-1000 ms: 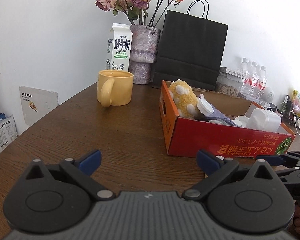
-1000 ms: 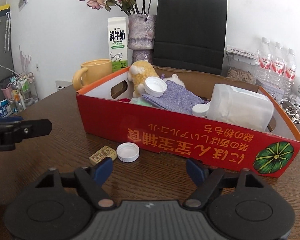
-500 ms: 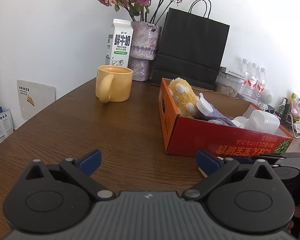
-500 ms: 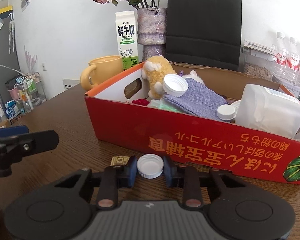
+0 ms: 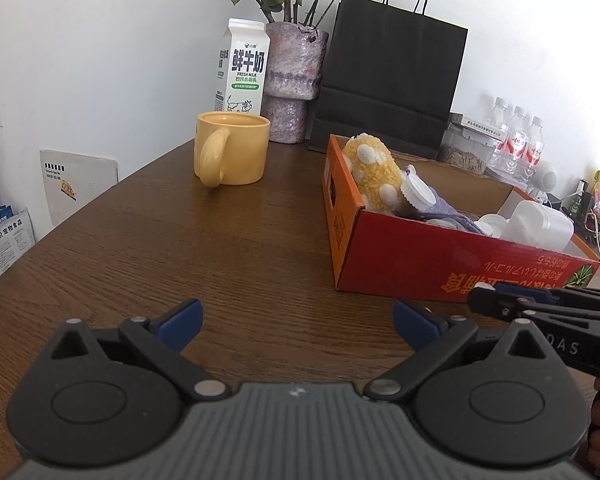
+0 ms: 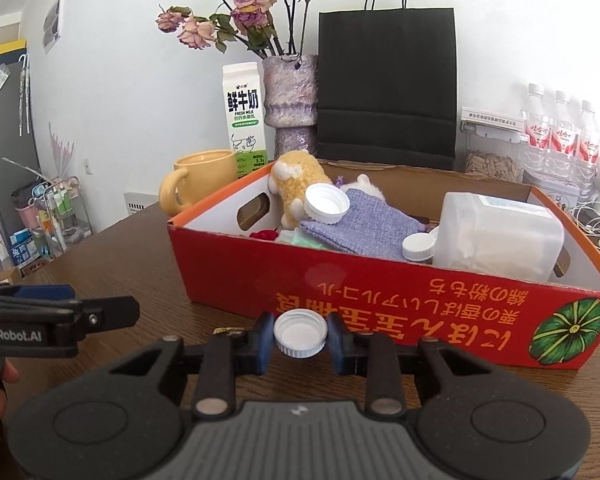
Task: Organize objects
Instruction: 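Grasp the last white cap with right tool while left tool grasps the tan block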
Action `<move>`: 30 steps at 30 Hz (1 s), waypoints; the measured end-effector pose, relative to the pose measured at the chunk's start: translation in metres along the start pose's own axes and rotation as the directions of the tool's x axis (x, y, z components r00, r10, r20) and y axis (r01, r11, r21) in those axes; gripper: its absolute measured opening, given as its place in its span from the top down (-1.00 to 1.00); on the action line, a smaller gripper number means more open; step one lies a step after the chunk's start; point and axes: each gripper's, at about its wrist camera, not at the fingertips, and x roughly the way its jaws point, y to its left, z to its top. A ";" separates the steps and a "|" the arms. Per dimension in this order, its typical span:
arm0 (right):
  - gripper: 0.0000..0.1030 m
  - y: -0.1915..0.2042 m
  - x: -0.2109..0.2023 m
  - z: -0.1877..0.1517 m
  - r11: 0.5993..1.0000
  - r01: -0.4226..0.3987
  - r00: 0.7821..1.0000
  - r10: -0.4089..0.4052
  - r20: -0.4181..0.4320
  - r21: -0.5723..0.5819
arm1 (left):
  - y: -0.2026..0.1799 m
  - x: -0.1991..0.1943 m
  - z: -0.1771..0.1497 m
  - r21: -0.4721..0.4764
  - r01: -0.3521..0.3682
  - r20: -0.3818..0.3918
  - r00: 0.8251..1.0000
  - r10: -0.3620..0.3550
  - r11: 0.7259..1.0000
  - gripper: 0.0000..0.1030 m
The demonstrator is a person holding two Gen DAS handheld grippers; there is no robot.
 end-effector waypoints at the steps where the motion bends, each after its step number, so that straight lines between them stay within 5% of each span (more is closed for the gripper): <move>1: 0.47 -0.004 -0.003 -0.001 1.000 0.004 1.000 -0.004 0.007 0.005 | -0.003 0.001 -0.001 0.001 0.002 -0.009 1.000 -0.002 1.000 -1.00; 10: 0.46 -0.041 -0.030 -0.003 0.997 0.043 0.996 -0.047 0.073 0.059 | -0.062 0.017 0.001 0.092 0.021 -0.058 0.998 -0.016 0.996 -1.00; 21: 0.46 -0.075 -0.058 -0.006 0.992 0.059 0.987 -0.074 0.139 0.108 | -0.102 0.040 -0.001 0.111 -0.049 -0.102 0.993 0.061 0.993 -0.92; 27: 0.46 -0.074 -0.065 -0.006 0.994 0.042 0.986 -0.058 0.156 0.099 | -0.112 0.043 -0.006 0.129 -0.065 -0.110 0.991 0.080 0.989 -0.33; 30: 0.46 -0.072 -0.069 -0.007 0.995 0.036 0.985 -0.050 0.167 0.091 | -0.115 0.042 -0.006 0.139 -0.073 -0.097 0.991 0.087 0.988 0.17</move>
